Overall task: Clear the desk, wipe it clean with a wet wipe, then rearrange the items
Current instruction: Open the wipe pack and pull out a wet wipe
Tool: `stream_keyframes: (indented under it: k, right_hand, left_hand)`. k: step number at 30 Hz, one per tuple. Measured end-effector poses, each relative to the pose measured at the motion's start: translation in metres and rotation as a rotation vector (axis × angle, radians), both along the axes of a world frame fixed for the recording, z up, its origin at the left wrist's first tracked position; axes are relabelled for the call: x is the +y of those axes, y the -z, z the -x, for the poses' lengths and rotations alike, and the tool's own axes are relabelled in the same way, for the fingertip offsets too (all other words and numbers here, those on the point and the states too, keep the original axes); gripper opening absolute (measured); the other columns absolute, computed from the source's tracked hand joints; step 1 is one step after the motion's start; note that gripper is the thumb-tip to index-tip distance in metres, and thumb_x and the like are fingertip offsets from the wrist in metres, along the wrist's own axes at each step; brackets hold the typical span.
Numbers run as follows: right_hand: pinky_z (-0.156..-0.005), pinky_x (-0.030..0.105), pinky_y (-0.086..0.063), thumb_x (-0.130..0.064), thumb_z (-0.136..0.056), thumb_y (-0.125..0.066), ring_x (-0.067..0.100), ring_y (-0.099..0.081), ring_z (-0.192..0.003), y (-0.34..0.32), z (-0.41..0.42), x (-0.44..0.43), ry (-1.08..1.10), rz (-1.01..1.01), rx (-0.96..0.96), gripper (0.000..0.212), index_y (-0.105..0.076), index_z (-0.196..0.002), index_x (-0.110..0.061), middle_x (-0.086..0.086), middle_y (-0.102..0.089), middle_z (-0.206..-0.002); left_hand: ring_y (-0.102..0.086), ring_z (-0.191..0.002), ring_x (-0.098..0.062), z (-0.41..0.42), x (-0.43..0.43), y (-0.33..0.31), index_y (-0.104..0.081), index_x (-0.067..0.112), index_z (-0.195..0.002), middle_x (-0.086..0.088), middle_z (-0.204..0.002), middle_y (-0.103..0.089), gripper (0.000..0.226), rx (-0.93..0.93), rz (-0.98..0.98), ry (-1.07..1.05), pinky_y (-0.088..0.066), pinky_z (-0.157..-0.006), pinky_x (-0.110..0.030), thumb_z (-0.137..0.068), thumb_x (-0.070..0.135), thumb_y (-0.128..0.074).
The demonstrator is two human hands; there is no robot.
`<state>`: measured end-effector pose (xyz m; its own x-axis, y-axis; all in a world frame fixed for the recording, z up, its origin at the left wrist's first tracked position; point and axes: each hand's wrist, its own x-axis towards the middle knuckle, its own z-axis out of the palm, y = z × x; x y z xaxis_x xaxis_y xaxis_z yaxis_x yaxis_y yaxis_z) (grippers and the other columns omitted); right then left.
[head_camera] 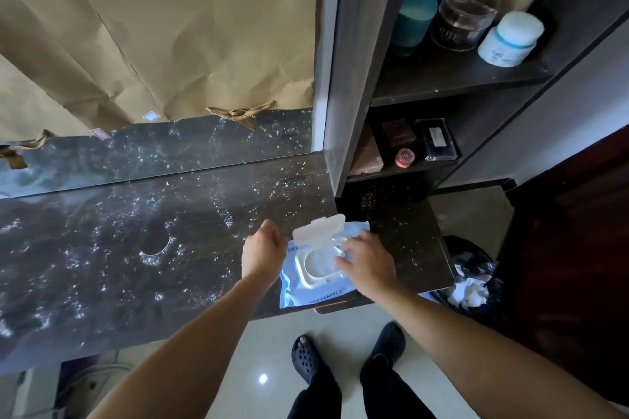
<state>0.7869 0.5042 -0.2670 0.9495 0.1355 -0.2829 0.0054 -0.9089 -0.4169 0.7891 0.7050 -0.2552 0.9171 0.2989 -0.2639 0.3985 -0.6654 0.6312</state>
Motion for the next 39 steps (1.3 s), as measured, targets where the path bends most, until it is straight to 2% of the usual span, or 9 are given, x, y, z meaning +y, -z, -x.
stream_keyframes:
  k: [4,7,11,16,18,21,24,29,39]
  right_hand:
    - [-0.062,0.026,-0.044,-0.03,-0.077,-0.065,0.021,-0.063,-0.08,-0.003,-0.013,0.014,0.172,-0.119,0.137,0.014,-0.07,-0.076,-0.017,0.002,-0.066,-0.085]
    - [-0.056,0.024,-0.038,-0.024,-0.071,-0.07,0.016,-0.054,-0.059,-0.012,-0.031,0.024,0.313,-0.325,0.32,0.02,-0.068,-0.07,-0.004,0.001,-0.061,-0.065]
    - [-0.058,0.025,-0.029,-0.023,-0.072,-0.071,0.015,-0.043,-0.063,-0.024,-0.044,0.034,0.374,-0.411,0.49,0.017,-0.06,-0.068,-0.011,0.004,-0.046,-0.069]
    - [-0.059,0.024,-0.038,-0.027,-0.078,-0.071,0.013,-0.056,-0.07,-0.036,-0.054,0.032,0.298,-0.404,0.594,0.014,-0.073,-0.072,-0.015,0.001,-0.066,-0.078]
    - [-0.061,0.023,-0.038,-0.026,-0.08,-0.07,0.011,-0.055,-0.074,-0.035,-0.055,0.03,0.229,-0.42,0.622,0.015,-0.076,-0.08,-0.013,0.0,-0.068,-0.083]
    - [-0.061,0.024,-0.045,-0.017,-0.082,-0.069,0.011,-0.059,-0.068,-0.025,-0.054,0.018,0.17,-0.408,0.43,0.01,-0.076,-0.08,-0.01,-0.002,-0.066,-0.071]
    - [-0.074,0.03,-0.053,-0.018,-0.08,-0.066,0.013,-0.067,-0.083,-0.015,-0.048,0.002,-0.062,-0.189,0.217,0.01,-0.076,-0.082,-0.019,-0.004,-0.073,-0.085]
    - [-0.065,0.026,-0.036,-0.027,-0.087,-0.057,0.016,-0.052,-0.105,-0.01,-0.032,0.008,-0.502,0.068,0.043,0.019,-0.073,-0.097,-0.024,-0.002,-0.06,-0.102]
    - [-0.065,0.033,-0.032,-0.021,-0.095,-0.045,0.024,-0.05,-0.107,0.002,-0.023,0.017,-0.596,0.158,-0.1,0.022,-0.064,-0.093,-0.01,0.006,-0.055,-0.102]
  left_hand:
    - [-0.056,-0.059,-0.027,0.015,-0.007,0.007,-0.059,0.011,-0.069,-0.005,-0.062,-0.064,0.012,-0.008,0.041,0.05,-0.043,-0.058,-0.03,-0.079,0.004,-0.058]
    - [-0.06,-0.066,-0.026,0.028,-0.009,0.013,-0.065,0.01,-0.069,-0.007,-0.07,-0.068,0.016,-0.041,0.068,0.067,-0.043,-0.062,-0.027,-0.077,-0.001,-0.057]
    - [-0.059,-0.089,-0.025,0.045,-0.008,0.019,-0.07,0.007,-0.085,-0.005,-0.09,-0.068,0.013,-0.071,0.078,0.109,-0.04,-0.076,-0.02,-0.075,0.001,-0.065]
    - [-0.044,-0.101,-0.016,0.049,-0.027,0.019,-0.064,0.014,-0.097,0.003,-0.103,-0.054,0.04,-0.034,-0.05,0.177,-0.039,-0.089,-0.026,-0.074,0.047,-0.071]
    - [-0.044,-0.102,-0.02,0.044,-0.037,0.019,-0.064,0.016,-0.095,0.0,-0.106,-0.052,0.038,-0.002,-0.139,0.152,-0.04,-0.089,-0.032,-0.077,0.049,-0.067]
    - [-0.045,-0.103,-0.026,0.041,-0.042,0.02,-0.068,0.013,-0.087,-0.004,-0.106,-0.053,0.019,-0.011,-0.104,0.09,-0.042,-0.086,-0.035,-0.082,0.032,-0.065]
    - [-0.046,-0.103,-0.024,0.043,-0.037,0.02,-0.069,0.008,-0.076,-0.003,-0.101,-0.056,0.011,-0.032,0.085,-0.031,-0.032,-0.08,-0.02,-0.079,0.019,-0.07]
    - [-0.055,-0.099,-0.021,0.048,-0.03,0.019,-0.067,0.008,-0.069,-0.003,-0.098,-0.06,0.011,0.003,0.199,-0.123,-0.037,-0.08,-0.023,-0.074,0.013,-0.075]
    - [-0.057,-0.095,-0.02,0.05,-0.029,0.02,-0.069,0.004,-0.073,-0.003,-0.099,-0.06,0.008,0.017,0.147,-0.089,-0.033,-0.075,-0.017,-0.073,0.011,-0.073]
